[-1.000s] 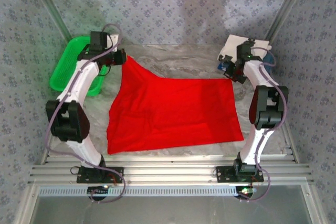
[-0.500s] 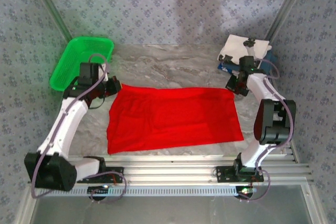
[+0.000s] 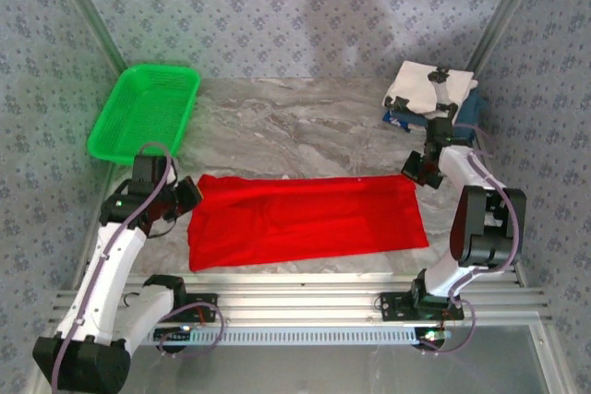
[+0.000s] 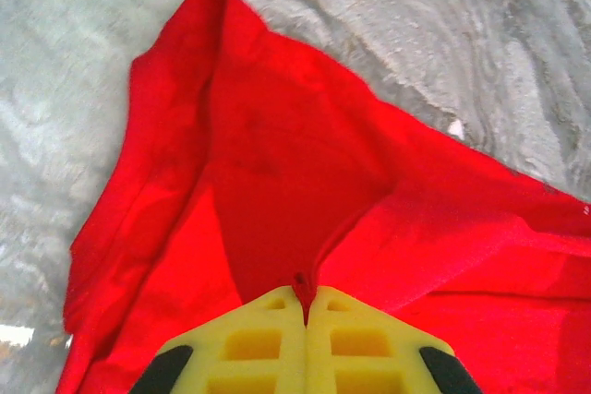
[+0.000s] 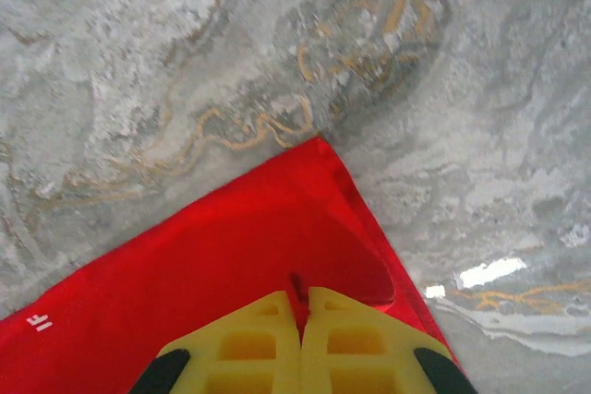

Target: Fold and stack the t-shirts

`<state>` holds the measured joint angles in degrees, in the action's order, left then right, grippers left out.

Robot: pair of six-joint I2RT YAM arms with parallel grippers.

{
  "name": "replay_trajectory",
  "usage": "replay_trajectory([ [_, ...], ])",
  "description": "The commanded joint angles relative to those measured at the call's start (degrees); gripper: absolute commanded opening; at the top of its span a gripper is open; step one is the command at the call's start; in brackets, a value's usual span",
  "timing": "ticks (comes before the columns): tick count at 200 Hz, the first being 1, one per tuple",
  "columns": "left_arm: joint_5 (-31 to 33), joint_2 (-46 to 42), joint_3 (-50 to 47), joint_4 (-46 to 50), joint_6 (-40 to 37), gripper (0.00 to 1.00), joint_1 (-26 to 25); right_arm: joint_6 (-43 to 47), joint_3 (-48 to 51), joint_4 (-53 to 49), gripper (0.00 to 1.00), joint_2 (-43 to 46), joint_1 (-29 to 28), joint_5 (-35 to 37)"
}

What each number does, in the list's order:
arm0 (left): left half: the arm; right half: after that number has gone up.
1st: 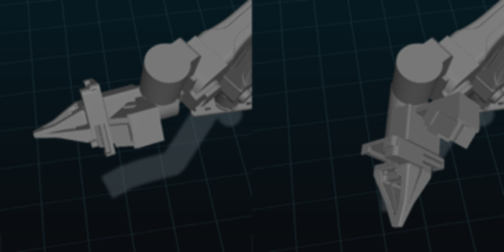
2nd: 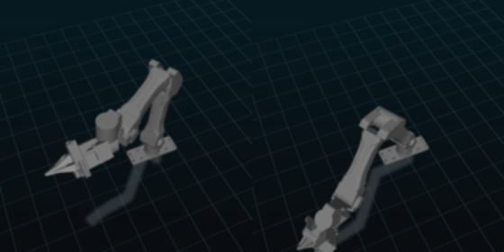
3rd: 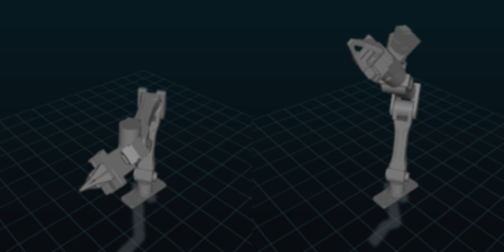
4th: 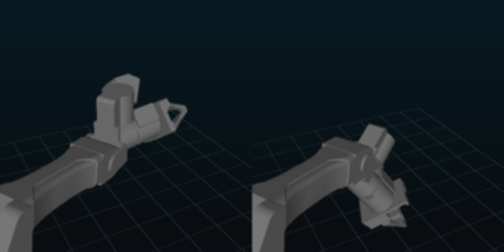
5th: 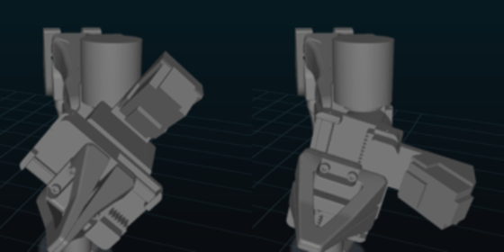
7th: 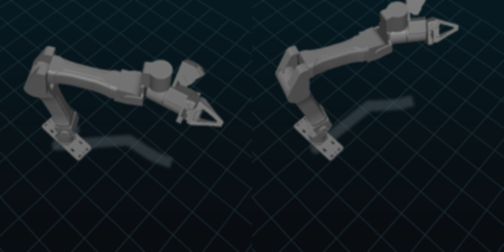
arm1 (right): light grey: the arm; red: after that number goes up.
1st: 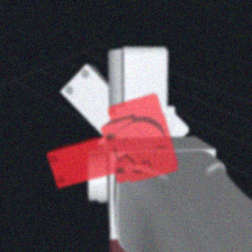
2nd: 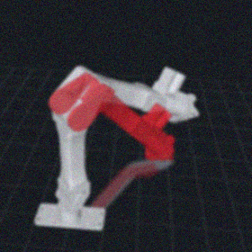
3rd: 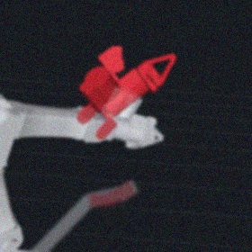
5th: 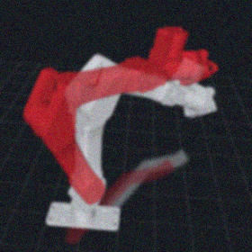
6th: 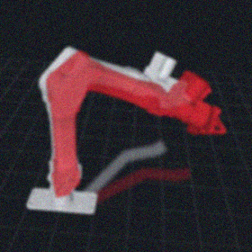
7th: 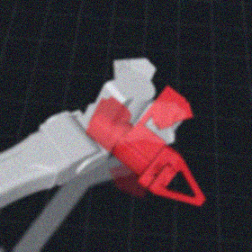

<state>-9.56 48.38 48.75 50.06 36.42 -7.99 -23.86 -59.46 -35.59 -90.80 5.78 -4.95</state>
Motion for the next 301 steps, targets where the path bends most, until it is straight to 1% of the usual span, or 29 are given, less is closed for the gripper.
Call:
replay_trajectory([
  [1, 3.34, -2.72, -1.48, 3.96, 3.48, 0.00, -0.01, 1.31, 1.64, -0.49, 0.00, 2.12, 0.72, 0.19],
  [30, 2.97, -4.15, -4.88, 4.33, 6.03, 0.00, -0.18, 0.63, 4.02, -0.57, 0.00, 2.71, 0.81, -0.29],
  [79, 2.81, -6.17, -9.93, 3.24, 8.10, 0.00, -0.61, 0.15, 6.49, 0.79, 0.00, 2.23, 0.89, 1.35],
  [120, 5.02, -5.55, -12.03, 2.23, 10.51, 0.00, -3.57, -0.76, 8.79, 0.89, 0.00, 2.26, 0.54, 2.42],
  [145, 7.96, -4.49, -13.48, 2.38, 12.79, 0.01, -5.95, -1.07, 9.86, 0.90, 0.00, 2.23, 0.49, 2.93],
  [171, 10.30, -3.58, -14.75, 4.52, 15.56, 0.04, -6.24, -2.38, 11.12, 0.88, 0.00, 2.38, 0.42, 3.27],
  [198, 12.01, -4.27, -15.66, 4.52, 17.46, 0.20, -6.51, -4.78, 12.73, 0.26, 0.21, 3.12, 0.00, 3.15],
  [204, 12.36, -4.34, -15.54, 4.80, 17.81, 0.24, -6.51, -5.87, 13.11, -0.52, 0.27, 3.56, 0.01, 3.54],
  [208, 12.69, -4.28, -15.40, 5.07, 18.11, 0.27, -6.60, -6.88, 13.41, -1.00, 0.29, 4.03, -0.14, 3.88],
  [220, 13.75, -4.24, -14.64, 6.86, 18.71, 0.32, -6.60, -8.68, 14.79, -1.03, 0.34, 6.52, -0.82, 3.63],
  [231, 14.77, -4.53, -13.69, 8.33, 19.04, 0.38, -6.77, -10.56, 15.58, -2.40, 0.45, 9.42, -2.14, 6.07],
  [238, 15.21, -4.75, -13.09, 8.91, 19.23, 0.41, -6.78, -11.41, 16.16, -3.03, 0.50, 11.11, -2.40, 6.43],
  [248, 15.53, -5.13, -11.95, 9.11, 19.48, 0.43, -6.81, -11.74, 16.80, -3.16, 0.54, 13.35, -2.44, 6.20],
  [267, 15.48, -4.62, -8.74, 7.02, 18.59, 0.49, -7.07, -11.75, 16.13, -5.87, 0.62, 17.23, -2.72, 8.35],
  [277, 15.39, -3.42, -6.49, 5.58, 17.20, 0.51, -7.62, -11.75, 15.39, -6.51, 0.64, 19.46, -2.78, 9.09],
  [285, 15.16, -2.16, -4.64, 4.00, 15.37, 0.53, -8.36, -11.74, 14.91, -6.10, 0.67, 21.14, -2.92, 8.76],
  [293, 13.40, -0.60, -3.34, 1.15, 12.66, 0.57, -9.07, -10.06, 14.89, -4.13, 0.71, 22.84, -3.37, 6.94],
  [301, 9.50, 1.47, -2.44, -2.44, 9.86, 0.60, -9.24, -8.24, 15.16, -1.46, 0.76, 24.43, -4.07, 4.55],
])
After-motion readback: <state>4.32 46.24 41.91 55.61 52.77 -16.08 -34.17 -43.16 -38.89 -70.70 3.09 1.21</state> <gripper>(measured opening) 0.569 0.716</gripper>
